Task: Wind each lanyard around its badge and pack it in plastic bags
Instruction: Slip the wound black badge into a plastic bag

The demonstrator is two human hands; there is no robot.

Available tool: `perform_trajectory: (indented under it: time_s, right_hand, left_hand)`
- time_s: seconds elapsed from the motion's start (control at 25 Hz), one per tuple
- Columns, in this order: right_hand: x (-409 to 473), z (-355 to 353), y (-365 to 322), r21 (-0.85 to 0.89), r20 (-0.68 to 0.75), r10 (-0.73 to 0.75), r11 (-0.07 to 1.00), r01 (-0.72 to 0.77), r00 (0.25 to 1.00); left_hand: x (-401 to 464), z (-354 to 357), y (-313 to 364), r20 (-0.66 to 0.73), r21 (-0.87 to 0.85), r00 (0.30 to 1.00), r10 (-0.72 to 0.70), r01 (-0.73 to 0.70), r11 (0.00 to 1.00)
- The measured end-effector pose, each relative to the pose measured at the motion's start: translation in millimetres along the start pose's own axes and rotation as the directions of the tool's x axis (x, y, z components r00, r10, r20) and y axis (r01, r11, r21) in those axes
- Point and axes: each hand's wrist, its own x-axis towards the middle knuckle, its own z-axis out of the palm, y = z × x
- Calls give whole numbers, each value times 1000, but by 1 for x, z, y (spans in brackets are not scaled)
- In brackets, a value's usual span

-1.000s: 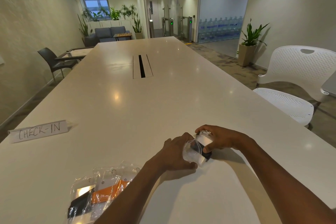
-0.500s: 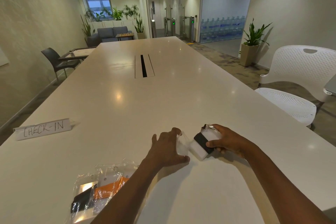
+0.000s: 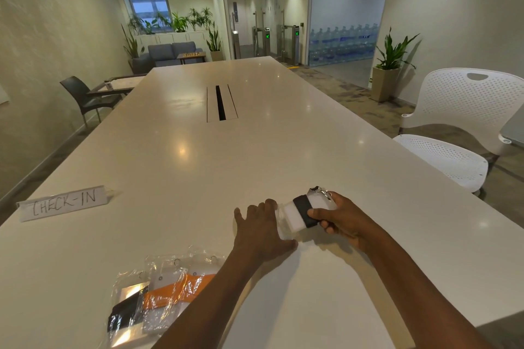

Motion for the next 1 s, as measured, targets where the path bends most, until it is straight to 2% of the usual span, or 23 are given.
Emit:
perform_trajectory:
  time_s: [0.28,0.56,0.84,1.0]
  right_hand:
    - [-7,22,8,-8,-32,22,1000,-22,999]
    - [-13,43,12,10,-52,-16,1000,17,999]
    - [-14,47,10,-272,-159,-161,956,114,974]
    - [-12,41,6,-378,-270,-170,924,58,948]
  left_hand:
    - [-3,1,7,-61,14,998,12,-11,1000]
    - [-1,0,14,-132,13,989,70,-69,998]
    - [4,2,11,-154,39,983,97,-92,995]
    - [6,1,11,-150,33,982,116,-112,993]
